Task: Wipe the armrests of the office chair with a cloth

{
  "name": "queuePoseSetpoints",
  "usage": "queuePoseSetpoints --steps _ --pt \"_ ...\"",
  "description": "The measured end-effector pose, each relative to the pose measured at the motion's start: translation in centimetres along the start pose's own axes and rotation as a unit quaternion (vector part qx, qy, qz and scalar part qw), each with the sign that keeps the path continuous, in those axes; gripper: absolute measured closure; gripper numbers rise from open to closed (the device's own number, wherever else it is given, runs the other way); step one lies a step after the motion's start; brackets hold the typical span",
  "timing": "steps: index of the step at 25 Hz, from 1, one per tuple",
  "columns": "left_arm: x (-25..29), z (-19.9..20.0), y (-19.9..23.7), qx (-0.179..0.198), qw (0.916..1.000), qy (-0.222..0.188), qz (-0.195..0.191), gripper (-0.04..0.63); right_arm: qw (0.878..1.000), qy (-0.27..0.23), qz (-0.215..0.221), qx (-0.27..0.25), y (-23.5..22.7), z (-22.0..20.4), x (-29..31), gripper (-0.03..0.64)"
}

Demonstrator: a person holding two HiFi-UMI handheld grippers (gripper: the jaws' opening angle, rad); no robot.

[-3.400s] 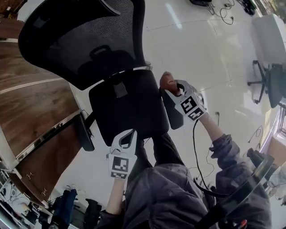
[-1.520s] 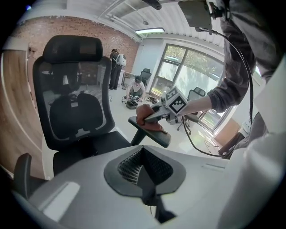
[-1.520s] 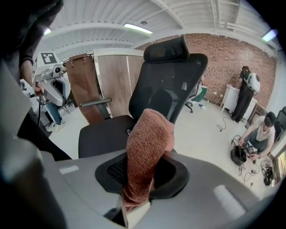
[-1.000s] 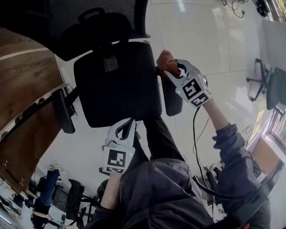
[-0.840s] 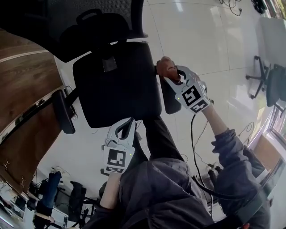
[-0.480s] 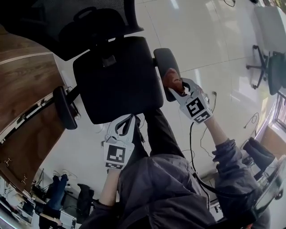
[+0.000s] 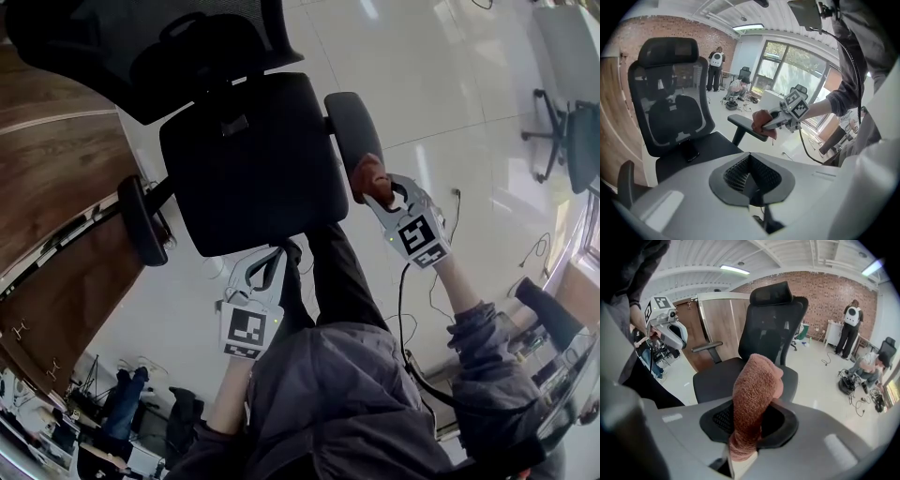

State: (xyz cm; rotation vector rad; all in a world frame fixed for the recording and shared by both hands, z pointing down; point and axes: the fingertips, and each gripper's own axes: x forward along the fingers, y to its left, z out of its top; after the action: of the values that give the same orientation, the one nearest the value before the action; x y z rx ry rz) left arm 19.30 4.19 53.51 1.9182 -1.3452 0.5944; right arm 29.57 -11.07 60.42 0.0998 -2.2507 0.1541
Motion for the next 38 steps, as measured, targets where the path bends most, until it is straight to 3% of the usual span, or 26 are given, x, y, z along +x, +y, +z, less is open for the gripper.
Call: queuePoseSetpoints --steps 13,19,25,38 --pt "3.9 3.6 2.8 -0.045 0.9988 -0.007 0.017 0.58 0.996 -0.011 0.02 -0.083 -11.2 7.5 7.7 0.528" --pt "4.6 4.1 3.7 -0.056 0.9981 -0.01 0.021 0.58 0.994 -0.01 0.025 -0.104 -13.3 9.5 10.1 0.528" --pt "4.0 3.5 3.4 -0.049 0.9987 -0.009 0.013 0.58 0.996 -0.011 0.02 -0.088 -11.2 8.6 8.5 0.528" --pt "0.0 0.1 0.4 0.023 0.9996 0.001 -0.017 0.58 1.0 -0.008 -0.016 0.013 0.4 0.1 -0.1 0.528"
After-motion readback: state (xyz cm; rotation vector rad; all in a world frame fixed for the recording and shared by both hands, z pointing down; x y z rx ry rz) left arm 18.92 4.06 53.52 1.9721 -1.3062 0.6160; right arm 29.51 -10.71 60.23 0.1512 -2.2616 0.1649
